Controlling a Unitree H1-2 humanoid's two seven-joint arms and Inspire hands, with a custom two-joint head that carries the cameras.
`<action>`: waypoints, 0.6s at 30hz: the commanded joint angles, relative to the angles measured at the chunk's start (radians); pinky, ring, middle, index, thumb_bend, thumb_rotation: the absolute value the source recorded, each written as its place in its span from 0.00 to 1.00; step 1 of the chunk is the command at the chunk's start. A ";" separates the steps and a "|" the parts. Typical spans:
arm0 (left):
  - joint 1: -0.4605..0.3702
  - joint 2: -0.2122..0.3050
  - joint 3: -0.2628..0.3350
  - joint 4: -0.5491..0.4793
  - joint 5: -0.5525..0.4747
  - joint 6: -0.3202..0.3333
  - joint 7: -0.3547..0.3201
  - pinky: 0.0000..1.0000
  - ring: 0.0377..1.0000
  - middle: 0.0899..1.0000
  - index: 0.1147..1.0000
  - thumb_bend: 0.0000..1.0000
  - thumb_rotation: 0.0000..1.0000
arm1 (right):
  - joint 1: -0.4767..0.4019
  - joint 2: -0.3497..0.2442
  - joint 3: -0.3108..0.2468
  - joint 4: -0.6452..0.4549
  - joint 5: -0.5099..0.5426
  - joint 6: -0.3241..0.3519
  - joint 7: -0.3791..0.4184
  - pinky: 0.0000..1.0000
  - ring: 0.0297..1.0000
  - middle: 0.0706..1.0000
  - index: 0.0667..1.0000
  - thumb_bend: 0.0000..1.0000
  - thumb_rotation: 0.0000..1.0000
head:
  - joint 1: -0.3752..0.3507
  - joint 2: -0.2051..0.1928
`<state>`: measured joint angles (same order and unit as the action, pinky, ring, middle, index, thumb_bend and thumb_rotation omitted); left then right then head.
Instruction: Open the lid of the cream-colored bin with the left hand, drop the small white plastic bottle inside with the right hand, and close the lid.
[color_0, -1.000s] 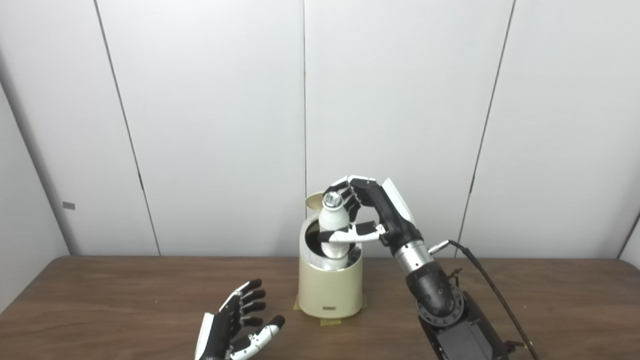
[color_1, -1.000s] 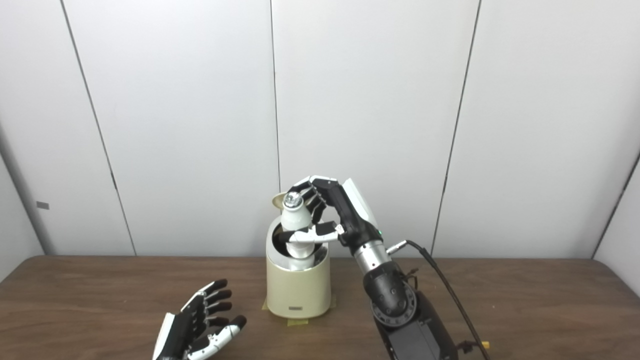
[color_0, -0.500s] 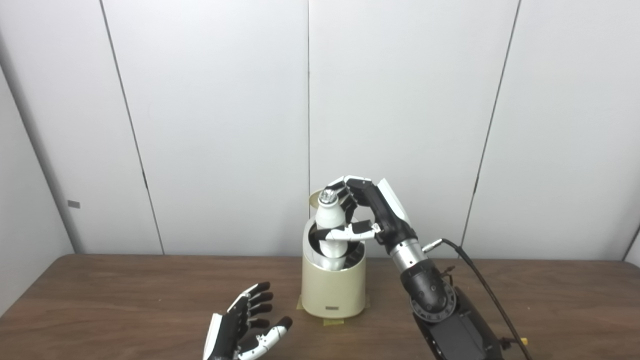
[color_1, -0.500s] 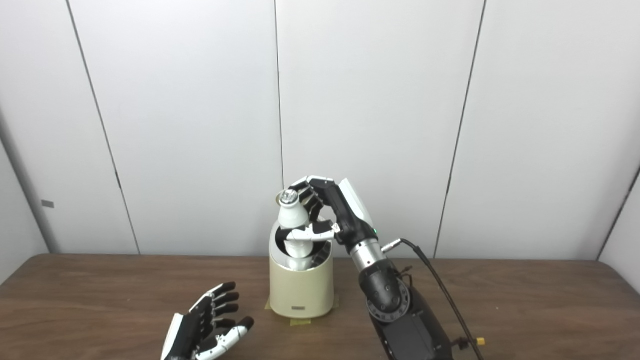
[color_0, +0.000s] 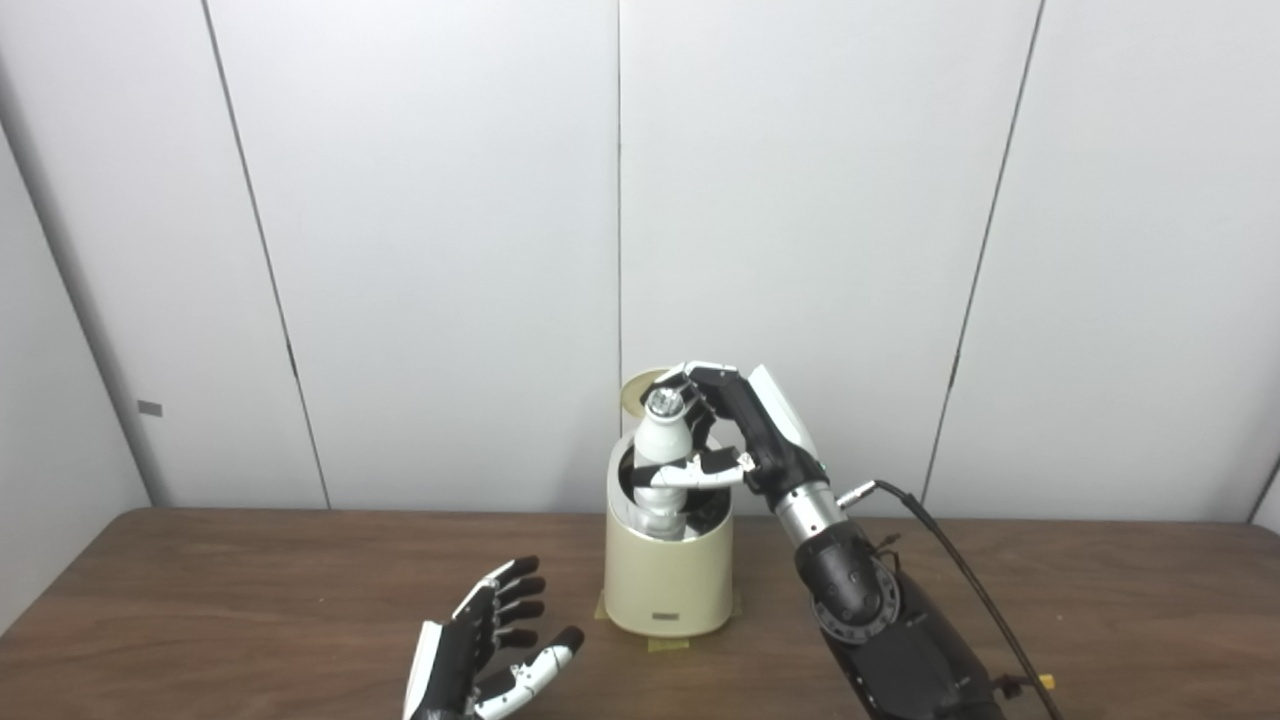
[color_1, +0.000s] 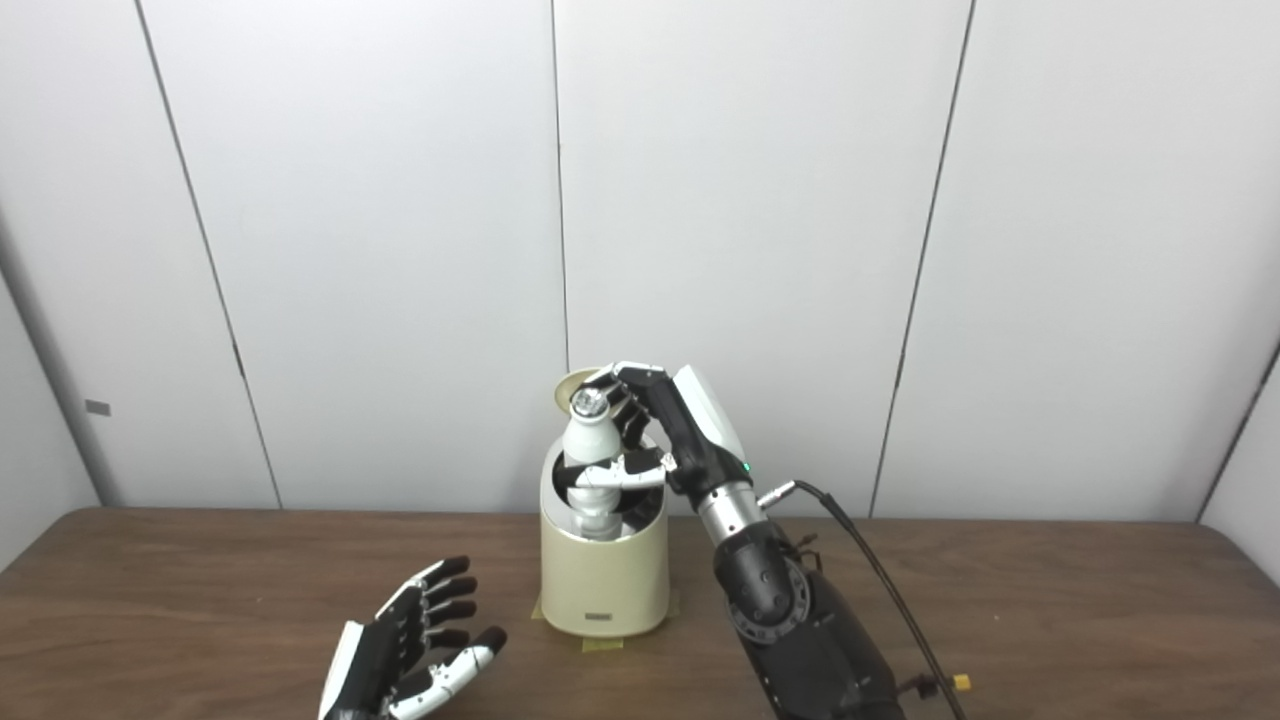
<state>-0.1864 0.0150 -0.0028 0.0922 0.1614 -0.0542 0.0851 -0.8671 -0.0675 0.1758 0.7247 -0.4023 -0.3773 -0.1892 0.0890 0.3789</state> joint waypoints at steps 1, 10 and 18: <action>-0.025 -0.003 -0.002 -0.031 0.009 -0.011 0.012 0.66 0.74 0.77 0.82 0.67 0.18 | -0.078 -0.008 0.002 -0.011 -0.005 -0.049 -0.021 0.29 0.35 0.44 0.52 0.51 0.00 | 0.000 0.000; -0.026 -0.002 -0.007 -0.027 0.035 -0.007 0.016 0.65 0.72 0.75 0.81 0.68 0.19 | -0.096 -0.008 -0.002 0.001 -0.008 -0.054 -0.029 0.30 0.34 0.44 0.52 0.51 0.00 | 0.002 0.006; -0.023 -0.003 -0.007 -0.034 0.031 -0.005 0.013 0.68 0.74 0.76 0.82 0.67 0.19 | -0.079 -0.019 0.004 -0.026 -0.008 -0.013 0.012 0.29 0.35 0.44 0.52 0.51 0.00 | 0.003 0.007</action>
<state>-0.1863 0.0150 -0.0074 0.0922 0.1836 -0.0484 0.0852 -0.8797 -0.0745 0.1806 0.7354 -0.4180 -0.3899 -0.1814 0.0905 0.3866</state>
